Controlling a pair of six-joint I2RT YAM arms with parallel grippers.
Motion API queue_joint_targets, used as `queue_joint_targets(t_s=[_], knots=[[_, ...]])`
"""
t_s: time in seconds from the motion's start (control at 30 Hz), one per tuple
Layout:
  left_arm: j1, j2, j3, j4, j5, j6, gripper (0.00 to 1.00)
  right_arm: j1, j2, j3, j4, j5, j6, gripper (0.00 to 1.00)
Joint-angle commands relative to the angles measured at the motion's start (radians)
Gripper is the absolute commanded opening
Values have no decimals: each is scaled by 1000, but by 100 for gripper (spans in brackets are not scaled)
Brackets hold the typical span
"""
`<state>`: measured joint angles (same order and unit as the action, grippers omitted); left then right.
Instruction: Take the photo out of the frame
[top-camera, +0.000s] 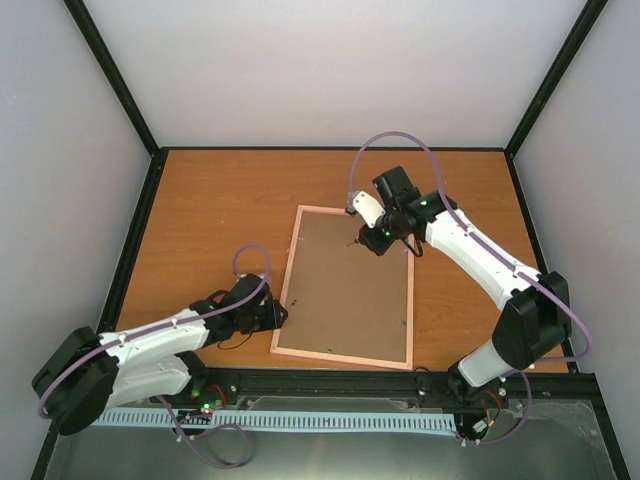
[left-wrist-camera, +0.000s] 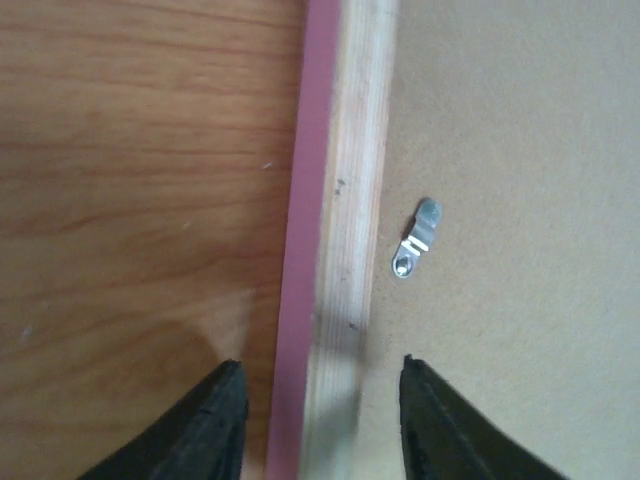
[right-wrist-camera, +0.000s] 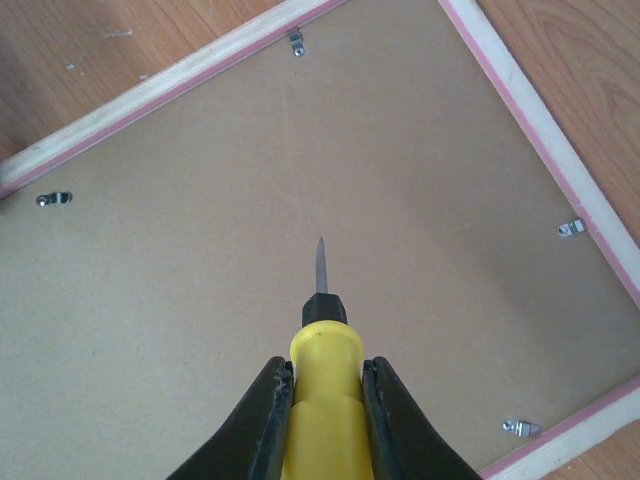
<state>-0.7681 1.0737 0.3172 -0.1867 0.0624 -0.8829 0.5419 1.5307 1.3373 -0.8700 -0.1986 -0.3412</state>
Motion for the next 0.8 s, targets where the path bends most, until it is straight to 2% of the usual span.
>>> queue_joint_targets(t_s=[0.0, 0.03, 0.1, 0.17, 0.3, 0.5, 0.77], knots=[[-8, -29, 179, -240, -96, -36, 53, -10, -17, -22, 51, -73, -9, 3], [-1, -5, 220, -257, -148, -7, 59, -10, -8, -23, 54, -98, -13, 3], [44, 79, 307, -254, -161, 75, 63, -10, 27, 2, 35, -127, -22, 3], [112, 204, 390, -250, -114, 147, 63, -10, 58, 34, 8, -126, -41, 3], [187, 398, 533, -222, -114, 255, 61, -11, 67, 43, 43, -100, -65, 3], [278, 556, 636, -190, -14, 352, 48, -11, 152, 116, 49, -150, -54, 3], [280, 629, 634, -130, 72, 407, 47, -10, 264, 206, 58, -164, -69, 3]])
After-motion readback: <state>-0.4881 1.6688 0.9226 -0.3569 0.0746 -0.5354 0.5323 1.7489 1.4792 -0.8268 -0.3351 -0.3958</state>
